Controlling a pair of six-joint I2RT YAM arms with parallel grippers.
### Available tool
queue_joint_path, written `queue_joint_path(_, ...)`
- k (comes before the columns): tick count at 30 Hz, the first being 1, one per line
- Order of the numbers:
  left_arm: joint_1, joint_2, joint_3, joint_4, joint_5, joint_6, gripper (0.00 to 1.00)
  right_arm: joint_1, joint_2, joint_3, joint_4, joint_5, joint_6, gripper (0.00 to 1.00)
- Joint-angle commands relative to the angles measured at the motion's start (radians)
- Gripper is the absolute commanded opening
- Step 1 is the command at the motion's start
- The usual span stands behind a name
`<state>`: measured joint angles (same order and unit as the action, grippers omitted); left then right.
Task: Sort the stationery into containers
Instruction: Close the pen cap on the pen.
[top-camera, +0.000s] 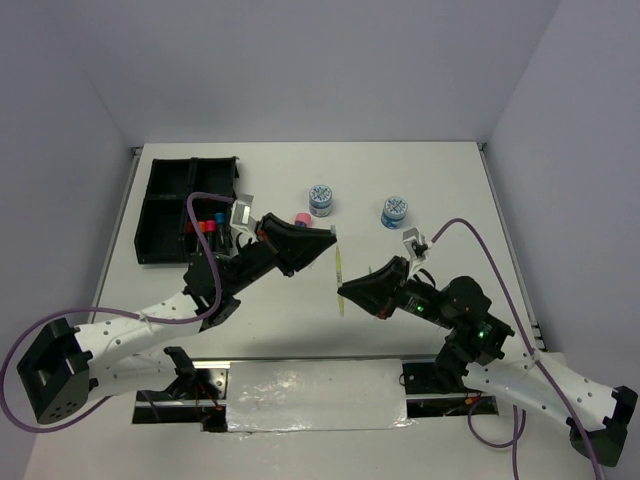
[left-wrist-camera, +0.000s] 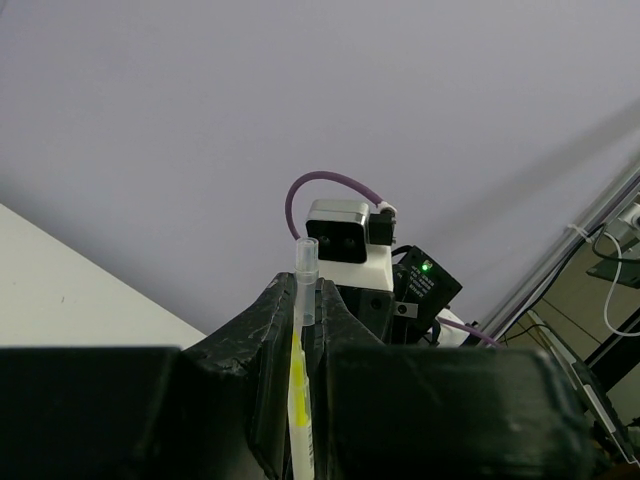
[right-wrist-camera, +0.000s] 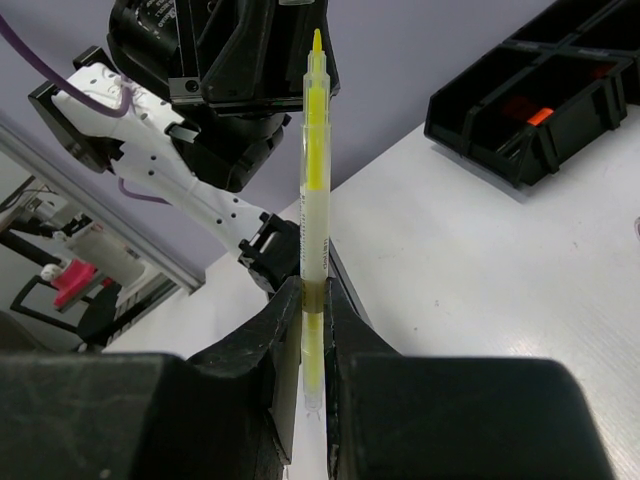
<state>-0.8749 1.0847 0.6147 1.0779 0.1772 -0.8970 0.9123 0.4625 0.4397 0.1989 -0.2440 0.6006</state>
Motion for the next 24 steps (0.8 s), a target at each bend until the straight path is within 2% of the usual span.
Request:
queue_joint_path(1,-0.004,0.001,-0.007,0.086,0.008,0.0,0.0,0.01,-0.005,0.054,0.034,-0.001,-0.018,0.0)
queue_joint_path(24,-0.004,-0.008,0.005,0.063,-0.001,0.012,0.0,0.008,0.051,0.088,0.005,0.014,-0.028,0.0)
